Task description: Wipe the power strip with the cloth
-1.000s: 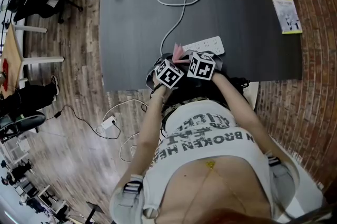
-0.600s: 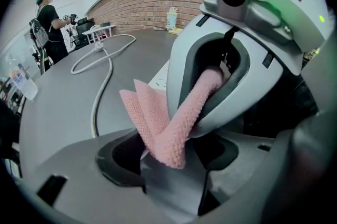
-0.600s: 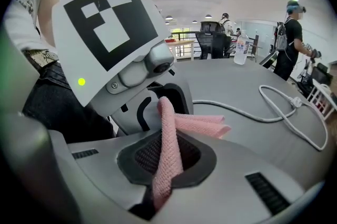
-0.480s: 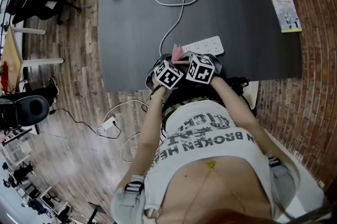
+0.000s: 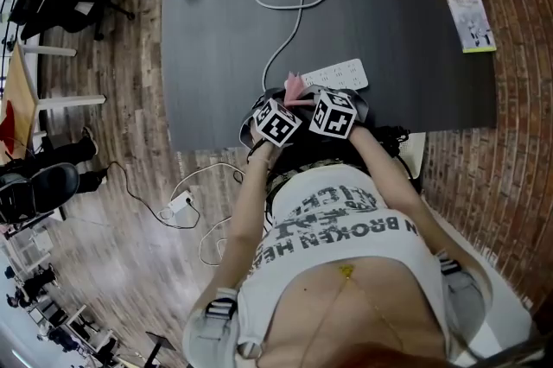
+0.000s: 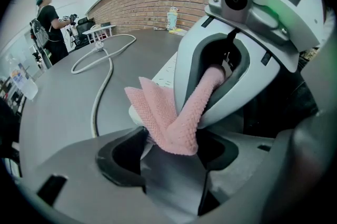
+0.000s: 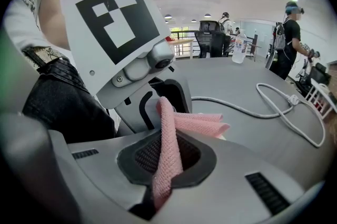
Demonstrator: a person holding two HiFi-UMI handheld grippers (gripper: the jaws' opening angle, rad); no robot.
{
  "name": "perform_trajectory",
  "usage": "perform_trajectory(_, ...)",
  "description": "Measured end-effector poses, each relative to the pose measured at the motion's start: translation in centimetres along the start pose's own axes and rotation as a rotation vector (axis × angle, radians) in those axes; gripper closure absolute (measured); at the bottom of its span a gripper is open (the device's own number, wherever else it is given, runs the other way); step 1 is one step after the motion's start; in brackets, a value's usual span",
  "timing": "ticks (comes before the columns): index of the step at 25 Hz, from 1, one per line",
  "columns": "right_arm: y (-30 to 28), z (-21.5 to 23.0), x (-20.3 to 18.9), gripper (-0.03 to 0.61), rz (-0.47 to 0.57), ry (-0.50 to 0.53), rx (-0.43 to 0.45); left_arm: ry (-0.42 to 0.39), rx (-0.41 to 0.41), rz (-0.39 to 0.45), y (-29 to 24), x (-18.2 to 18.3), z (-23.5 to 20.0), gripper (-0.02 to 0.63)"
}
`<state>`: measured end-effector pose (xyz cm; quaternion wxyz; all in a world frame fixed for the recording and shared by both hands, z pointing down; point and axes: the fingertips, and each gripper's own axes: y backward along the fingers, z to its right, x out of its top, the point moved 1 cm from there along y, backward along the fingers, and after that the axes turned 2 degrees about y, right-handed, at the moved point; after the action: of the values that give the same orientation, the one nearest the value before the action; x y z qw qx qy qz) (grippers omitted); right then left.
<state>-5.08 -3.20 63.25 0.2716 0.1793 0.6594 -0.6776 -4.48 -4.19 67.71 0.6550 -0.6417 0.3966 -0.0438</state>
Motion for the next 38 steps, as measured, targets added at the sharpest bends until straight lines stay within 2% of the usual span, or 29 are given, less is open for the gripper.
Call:
perform_trajectory(16,2.6,2.4,-3.1,0.562,-0.001,-0.107,-0.068,0.002,0.002,-0.001,-0.1,0.0,-0.1,0.339)
perform_trajectory(38,5.5,4.4,-7.1,0.561,-0.094,-0.143,-0.115,0.000,-0.010,0.007,0.0,0.3,0.4,0.339)
